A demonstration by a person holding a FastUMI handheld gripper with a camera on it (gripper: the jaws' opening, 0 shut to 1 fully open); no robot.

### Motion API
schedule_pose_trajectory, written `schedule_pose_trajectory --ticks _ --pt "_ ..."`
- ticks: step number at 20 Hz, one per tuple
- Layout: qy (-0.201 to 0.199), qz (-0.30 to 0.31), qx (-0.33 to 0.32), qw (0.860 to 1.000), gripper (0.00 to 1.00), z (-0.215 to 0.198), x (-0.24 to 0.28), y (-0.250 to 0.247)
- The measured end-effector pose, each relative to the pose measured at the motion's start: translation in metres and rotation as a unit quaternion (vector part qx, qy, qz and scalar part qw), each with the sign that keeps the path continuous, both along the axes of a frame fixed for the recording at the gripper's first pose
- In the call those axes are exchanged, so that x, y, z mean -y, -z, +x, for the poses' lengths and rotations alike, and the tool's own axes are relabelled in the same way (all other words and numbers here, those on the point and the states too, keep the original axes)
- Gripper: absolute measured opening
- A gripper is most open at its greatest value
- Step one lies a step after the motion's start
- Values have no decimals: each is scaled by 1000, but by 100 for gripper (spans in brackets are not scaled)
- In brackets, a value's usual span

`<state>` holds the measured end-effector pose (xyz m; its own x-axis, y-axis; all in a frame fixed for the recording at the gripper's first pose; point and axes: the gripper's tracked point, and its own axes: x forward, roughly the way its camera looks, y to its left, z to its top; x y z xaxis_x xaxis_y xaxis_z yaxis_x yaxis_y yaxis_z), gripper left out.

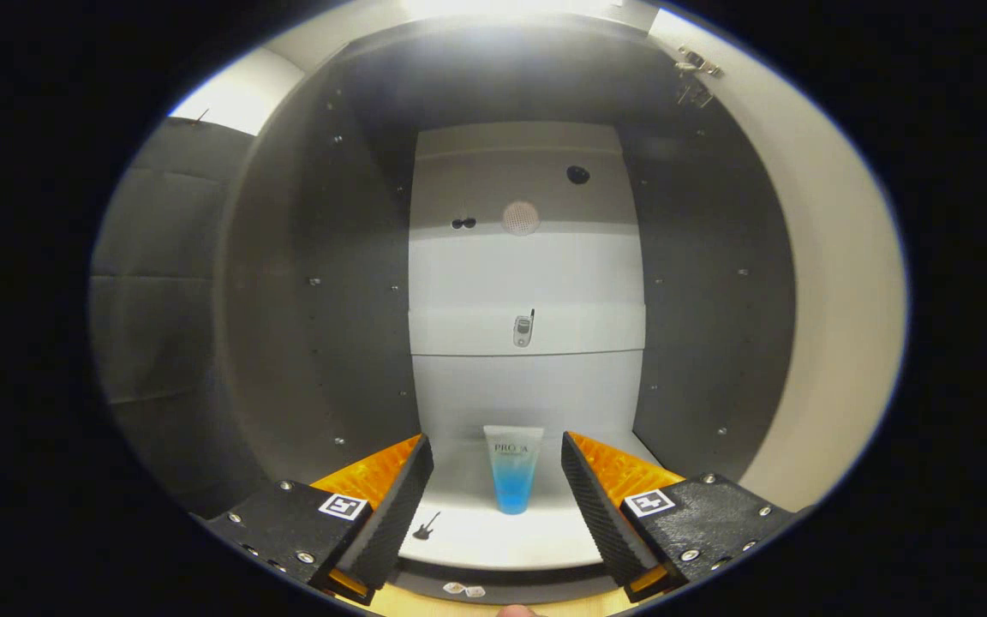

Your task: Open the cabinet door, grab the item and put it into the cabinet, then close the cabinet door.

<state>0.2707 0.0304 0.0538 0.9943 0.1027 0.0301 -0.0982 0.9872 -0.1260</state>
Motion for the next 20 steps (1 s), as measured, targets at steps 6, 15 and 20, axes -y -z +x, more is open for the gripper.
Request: schedule_pose_trajectory --ticks 6,15,20 --pt "0 33 -6 999 94 -100 6 11" --pt "-40 24 -35 998 94 -263 42 59" --pt "-78 90 -70 990 94 -323 71 59"
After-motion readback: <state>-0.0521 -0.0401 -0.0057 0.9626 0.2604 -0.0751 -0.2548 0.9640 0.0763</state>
